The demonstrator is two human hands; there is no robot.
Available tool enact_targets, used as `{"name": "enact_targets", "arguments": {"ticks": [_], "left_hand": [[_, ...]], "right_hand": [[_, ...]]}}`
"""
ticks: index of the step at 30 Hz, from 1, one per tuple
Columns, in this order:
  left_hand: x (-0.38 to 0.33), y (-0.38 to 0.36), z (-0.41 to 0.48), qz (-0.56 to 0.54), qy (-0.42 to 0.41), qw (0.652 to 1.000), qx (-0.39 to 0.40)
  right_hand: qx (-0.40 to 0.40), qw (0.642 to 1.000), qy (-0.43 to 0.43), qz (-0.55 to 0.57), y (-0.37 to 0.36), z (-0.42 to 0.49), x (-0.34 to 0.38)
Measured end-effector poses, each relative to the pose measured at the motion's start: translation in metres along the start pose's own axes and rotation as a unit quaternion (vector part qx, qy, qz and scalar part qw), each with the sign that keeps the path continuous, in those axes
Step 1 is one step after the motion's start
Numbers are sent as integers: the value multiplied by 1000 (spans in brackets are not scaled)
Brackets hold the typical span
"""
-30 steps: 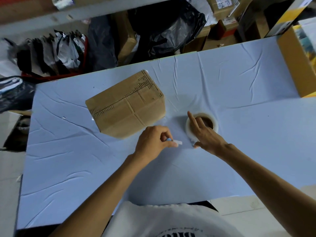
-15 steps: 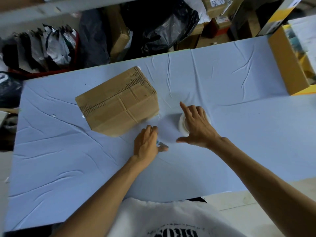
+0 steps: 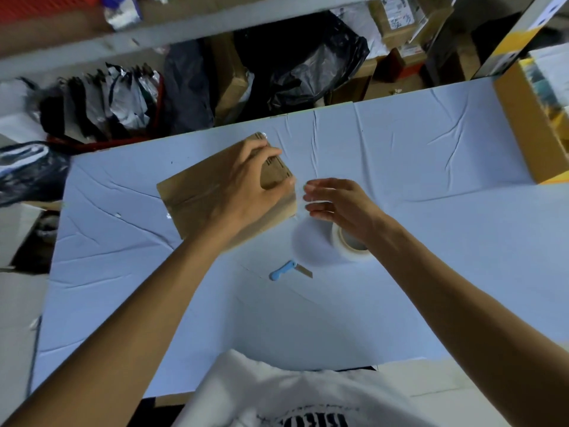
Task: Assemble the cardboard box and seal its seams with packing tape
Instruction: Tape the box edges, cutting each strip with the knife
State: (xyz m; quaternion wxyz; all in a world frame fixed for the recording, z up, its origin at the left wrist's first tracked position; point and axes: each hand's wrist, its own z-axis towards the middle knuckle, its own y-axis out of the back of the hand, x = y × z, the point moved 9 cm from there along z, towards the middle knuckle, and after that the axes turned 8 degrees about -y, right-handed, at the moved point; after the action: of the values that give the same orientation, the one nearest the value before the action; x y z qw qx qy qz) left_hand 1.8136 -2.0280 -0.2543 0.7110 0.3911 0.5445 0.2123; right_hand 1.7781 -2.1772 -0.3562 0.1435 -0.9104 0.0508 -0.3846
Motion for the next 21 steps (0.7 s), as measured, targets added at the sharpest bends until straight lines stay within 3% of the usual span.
{"name": "enact_targets", "arguments": {"ticks": [5, 16, 21], "left_hand": [[6, -4, 0, -17, -3, 1000, -20], [0, -6, -2, 13, -4, 1000, -27], [-3, -7, 1, 38, -11, 999, -24]], "right_hand": [[-10, 999, 28, 10, 3, 0, -1], [-117, 977, 164, -70, -3, 4, 12], [-149, 968, 188, -76, -5, 8, 12]]}}
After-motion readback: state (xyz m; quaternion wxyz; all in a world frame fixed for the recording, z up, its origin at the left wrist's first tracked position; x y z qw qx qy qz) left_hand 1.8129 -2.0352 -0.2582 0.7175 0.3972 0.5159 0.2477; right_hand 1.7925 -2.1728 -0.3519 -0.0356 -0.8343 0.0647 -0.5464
